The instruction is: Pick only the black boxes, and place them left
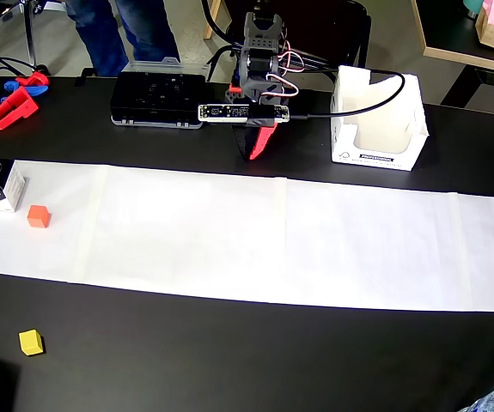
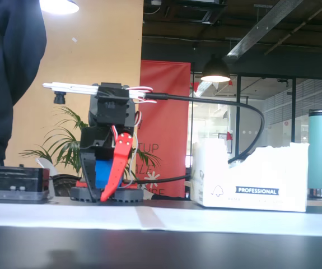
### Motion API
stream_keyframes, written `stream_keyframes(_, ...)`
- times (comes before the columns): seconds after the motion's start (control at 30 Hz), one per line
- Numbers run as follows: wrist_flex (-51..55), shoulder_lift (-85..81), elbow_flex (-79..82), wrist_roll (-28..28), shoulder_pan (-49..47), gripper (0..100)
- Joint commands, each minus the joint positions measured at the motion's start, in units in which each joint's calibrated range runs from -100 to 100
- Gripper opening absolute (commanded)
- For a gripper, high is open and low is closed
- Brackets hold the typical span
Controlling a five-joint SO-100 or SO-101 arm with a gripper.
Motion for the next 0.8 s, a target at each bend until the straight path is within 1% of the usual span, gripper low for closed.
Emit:
stream_keyframes(0.0, 0.18, -0.47, 0.61, -0.02, -1.21, 0)
stream_keyframes(0.77, 0.18, -0.47, 0.61, -0.02, -1.21, 0)
